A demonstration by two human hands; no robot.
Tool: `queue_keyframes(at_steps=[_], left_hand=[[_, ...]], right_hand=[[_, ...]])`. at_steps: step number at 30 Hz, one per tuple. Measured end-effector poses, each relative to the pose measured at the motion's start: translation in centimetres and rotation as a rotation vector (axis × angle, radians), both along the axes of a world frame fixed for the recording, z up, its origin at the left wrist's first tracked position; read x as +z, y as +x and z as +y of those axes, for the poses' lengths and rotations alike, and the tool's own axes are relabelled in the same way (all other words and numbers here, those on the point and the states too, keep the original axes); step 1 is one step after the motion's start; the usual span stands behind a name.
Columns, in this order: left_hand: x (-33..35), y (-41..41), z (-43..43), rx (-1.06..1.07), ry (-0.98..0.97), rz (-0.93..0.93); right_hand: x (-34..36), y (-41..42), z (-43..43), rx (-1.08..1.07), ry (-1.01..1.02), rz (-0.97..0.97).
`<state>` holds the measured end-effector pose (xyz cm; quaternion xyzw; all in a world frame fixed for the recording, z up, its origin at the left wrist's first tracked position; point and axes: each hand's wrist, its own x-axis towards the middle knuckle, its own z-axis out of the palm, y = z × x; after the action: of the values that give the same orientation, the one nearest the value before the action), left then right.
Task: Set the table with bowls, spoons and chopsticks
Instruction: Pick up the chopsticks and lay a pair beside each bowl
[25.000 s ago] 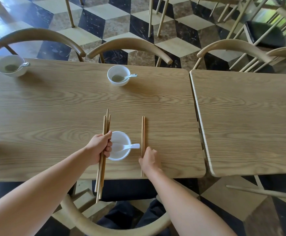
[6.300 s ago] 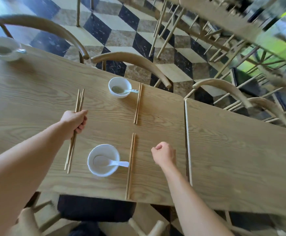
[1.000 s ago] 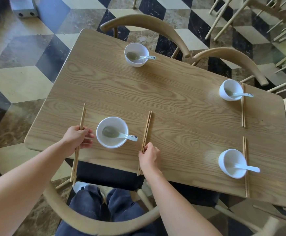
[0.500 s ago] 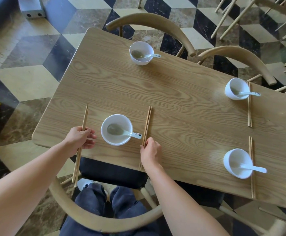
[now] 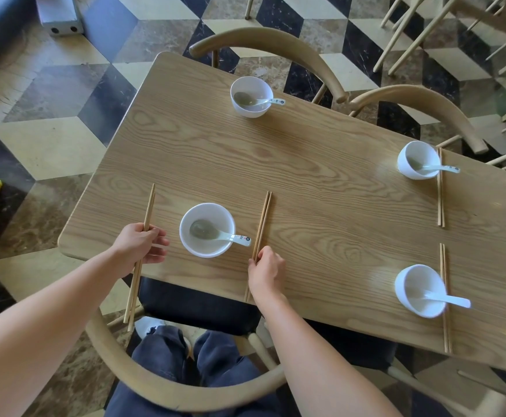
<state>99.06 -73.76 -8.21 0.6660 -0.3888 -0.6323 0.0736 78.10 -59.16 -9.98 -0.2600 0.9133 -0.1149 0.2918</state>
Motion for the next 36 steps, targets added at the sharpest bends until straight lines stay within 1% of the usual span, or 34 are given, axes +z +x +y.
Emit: queue_keyframes(at_steps=[12,16,19,21,23,25,26,28,30,31,32,33,34,36], left_hand=[[0.6,-0.5,-0.5,0.047,-0.007,0.021],[1.2,-0.5,-1.1,0.08,-0.092,0.012],[2.3,-0.9,-2.0,0.117,-0.201,-0.001],[3.4,-1.6,-2.8,0.188,-0.226,0.038],[4.7,-2.9,-3.4,0.242,-0.185,0.117],[6.0,-4.6,-3.5,0.22,-0.122,0.22],[6.7,-5.6,-3.2,0.188,-0.089,0.279],[8.3,-8.0,-2.3,0.117,-0.019,0.396],[9.8,-10.5,-1.4,0.071,0.059,0.521],[10.4,-11.7,-0.9,0.064,0.093,0.582],[10.9,-12.8,-0.4,0.067,0.123,0.637],[11.3,-13.8,0.0,0.076,0.15,0.686],[11.5,-14.6,0.3,0.085,0.169,0.725],[11.8,-15.8,0.9,0.087,0.189,0.77]], right_hand=[[0.3,0.1,0.0,-0.011,0.003,-0.012],[1.0,0.2,0.3,-0.026,-0.01,-0.027],[1.9,0.0,0.4,-0.025,-0.02,-0.028],[2.8,-0.1,0.6,-0.036,-0.053,-0.03],[3.8,-0.7,0.7,-0.046,-0.13,-0.024],[5.1,-1.4,0.5,-0.082,-0.224,-0.042],[5.9,-1.8,0.2,-0.128,-0.27,-0.09],[7.9,-2.8,-0.6,-0.248,-0.353,-0.301],[10.3,-3.8,-1.3,-0.3,-0.415,-0.631],[11.5,-4.2,-1.5,-0.286,-0.433,-0.799],[12.8,-4.4,-1.6,-0.249,-0.432,-0.925],[13.7,-4.6,-1.5,-0.193,-0.421,-0.991],[14.6,-4.6,-1.4,-0.137,-0.411,-1.012],[15.6,-4.5,-0.9,-0.078,-0.428,-0.974]])
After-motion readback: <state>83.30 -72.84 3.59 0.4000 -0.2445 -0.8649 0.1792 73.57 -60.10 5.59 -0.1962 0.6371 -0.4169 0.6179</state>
